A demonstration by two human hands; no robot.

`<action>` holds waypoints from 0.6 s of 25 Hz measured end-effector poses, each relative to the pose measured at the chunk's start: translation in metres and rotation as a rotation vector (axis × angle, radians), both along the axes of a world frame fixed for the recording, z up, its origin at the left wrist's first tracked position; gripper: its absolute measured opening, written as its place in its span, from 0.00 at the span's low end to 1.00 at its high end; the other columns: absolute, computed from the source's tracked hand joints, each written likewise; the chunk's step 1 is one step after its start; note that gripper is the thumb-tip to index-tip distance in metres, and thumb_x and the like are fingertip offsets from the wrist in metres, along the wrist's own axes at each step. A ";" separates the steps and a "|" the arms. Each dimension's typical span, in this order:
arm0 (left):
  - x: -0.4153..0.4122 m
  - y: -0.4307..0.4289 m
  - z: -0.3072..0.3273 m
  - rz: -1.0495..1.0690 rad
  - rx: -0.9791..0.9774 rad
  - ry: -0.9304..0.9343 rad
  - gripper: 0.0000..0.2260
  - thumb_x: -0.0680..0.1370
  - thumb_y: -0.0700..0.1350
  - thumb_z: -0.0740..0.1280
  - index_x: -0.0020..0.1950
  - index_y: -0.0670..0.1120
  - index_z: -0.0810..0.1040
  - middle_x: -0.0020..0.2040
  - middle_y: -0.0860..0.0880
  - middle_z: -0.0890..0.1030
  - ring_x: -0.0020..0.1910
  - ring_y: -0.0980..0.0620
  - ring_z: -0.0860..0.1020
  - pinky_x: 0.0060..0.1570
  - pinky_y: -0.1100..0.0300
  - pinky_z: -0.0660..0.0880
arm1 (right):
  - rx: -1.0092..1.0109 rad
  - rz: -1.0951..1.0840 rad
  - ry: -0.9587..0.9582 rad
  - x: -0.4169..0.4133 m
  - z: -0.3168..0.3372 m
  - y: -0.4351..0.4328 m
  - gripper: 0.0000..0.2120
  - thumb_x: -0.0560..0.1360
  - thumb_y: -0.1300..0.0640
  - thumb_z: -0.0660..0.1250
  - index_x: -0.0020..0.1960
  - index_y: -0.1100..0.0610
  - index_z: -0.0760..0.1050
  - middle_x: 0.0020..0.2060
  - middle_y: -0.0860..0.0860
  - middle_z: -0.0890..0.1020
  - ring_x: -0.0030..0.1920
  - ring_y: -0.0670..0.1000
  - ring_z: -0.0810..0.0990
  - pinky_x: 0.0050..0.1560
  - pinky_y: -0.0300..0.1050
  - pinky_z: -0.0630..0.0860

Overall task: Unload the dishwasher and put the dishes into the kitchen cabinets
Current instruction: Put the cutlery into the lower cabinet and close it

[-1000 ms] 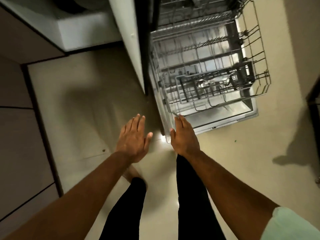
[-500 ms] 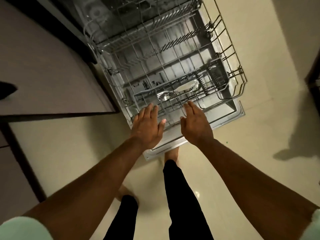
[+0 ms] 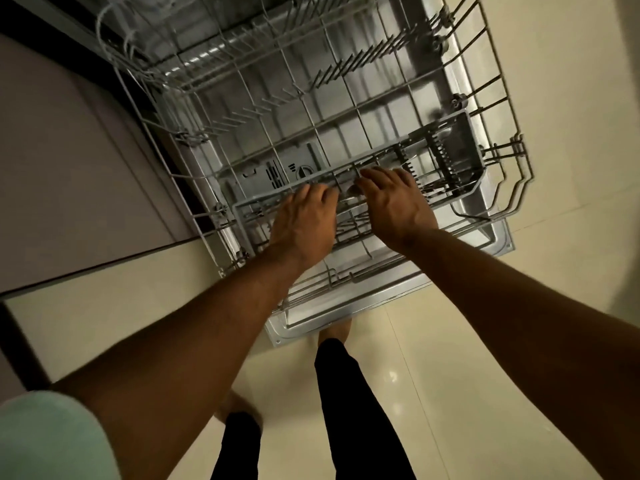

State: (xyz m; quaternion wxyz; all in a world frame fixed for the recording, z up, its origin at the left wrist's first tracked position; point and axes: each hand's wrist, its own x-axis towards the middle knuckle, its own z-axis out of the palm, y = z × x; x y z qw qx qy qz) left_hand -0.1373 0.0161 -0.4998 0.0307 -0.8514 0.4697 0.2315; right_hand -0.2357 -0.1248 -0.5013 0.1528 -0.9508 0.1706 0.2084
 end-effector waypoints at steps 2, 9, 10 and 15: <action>-0.001 -0.004 -0.008 0.010 0.038 -0.067 0.17 0.78 0.48 0.63 0.67 0.48 0.70 0.64 0.47 0.74 0.62 0.46 0.71 0.59 0.51 0.68 | -0.021 0.049 -0.014 0.003 -0.009 -0.007 0.21 0.79 0.58 0.55 0.71 0.56 0.68 0.70 0.56 0.71 0.72 0.56 0.67 0.73 0.54 0.58; -0.001 -0.008 -0.011 0.012 0.033 -0.145 0.16 0.78 0.46 0.62 0.66 0.49 0.72 0.62 0.48 0.75 0.61 0.45 0.71 0.58 0.51 0.66 | -0.010 0.096 -0.090 0.009 -0.022 -0.023 0.14 0.78 0.59 0.63 0.62 0.55 0.75 0.56 0.55 0.81 0.59 0.57 0.76 0.63 0.54 0.67; -0.001 -0.008 -0.011 0.014 0.032 -0.144 0.16 0.78 0.46 0.63 0.65 0.49 0.72 0.62 0.48 0.75 0.61 0.45 0.71 0.58 0.51 0.66 | -0.005 0.094 -0.100 0.010 -0.022 -0.023 0.14 0.77 0.60 0.64 0.61 0.55 0.76 0.55 0.55 0.81 0.59 0.57 0.77 0.62 0.54 0.68; 0.000 -0.004 -0.013 0.023 0.006 -0.140 0.17 0.76 0.45 0.64 0.65 0.49 0.74 0.62 0.49 0.76 0.61 0.46 0.71 0.58 0.51 0.66 | 0.022 0.058 -0.149 0.012 -0.018 -0.025 0.12 0.74 0.63 0.62 0.54 0.57 0.80 0.50 0.55 0.83 0.55 0.56 0.78 0.59 0.53 0.67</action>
